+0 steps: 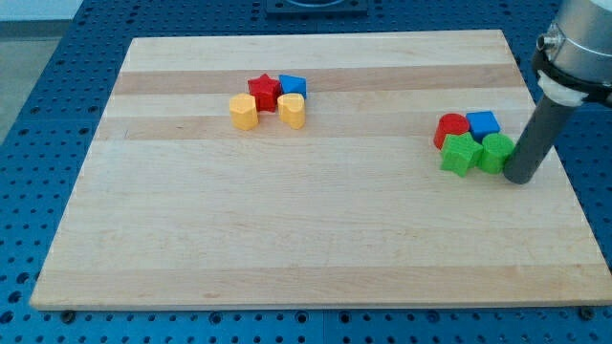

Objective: Drag the yellow heart towards bottom center side of board

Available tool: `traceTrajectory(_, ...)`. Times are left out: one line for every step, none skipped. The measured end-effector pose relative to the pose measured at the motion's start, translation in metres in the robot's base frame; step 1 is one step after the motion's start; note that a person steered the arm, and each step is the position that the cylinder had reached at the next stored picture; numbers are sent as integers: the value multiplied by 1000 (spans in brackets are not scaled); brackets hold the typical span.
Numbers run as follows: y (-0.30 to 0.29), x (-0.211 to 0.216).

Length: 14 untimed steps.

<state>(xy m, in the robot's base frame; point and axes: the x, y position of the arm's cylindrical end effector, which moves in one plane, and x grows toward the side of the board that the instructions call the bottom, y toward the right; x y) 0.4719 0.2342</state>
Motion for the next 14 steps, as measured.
traceTrajectory(-2,-1)
traceTrajectory(-1,15)
traceTrajectory(-1,30)
traceTrajectory(-15,48)
traceTrajectory(-83,88)
traceTrajectory(-147,90)
traceTrajectory(-211,65)
traceTrajectory(-220,9)
traceTrajectory(-213,-44)
traceTrajectory(-211,-95)
traceTrajectory(-231,-125)
traceTrajectory(-272,-134)
traceTrajectory(-318,-132)
traceTrajectory(-328,-117)
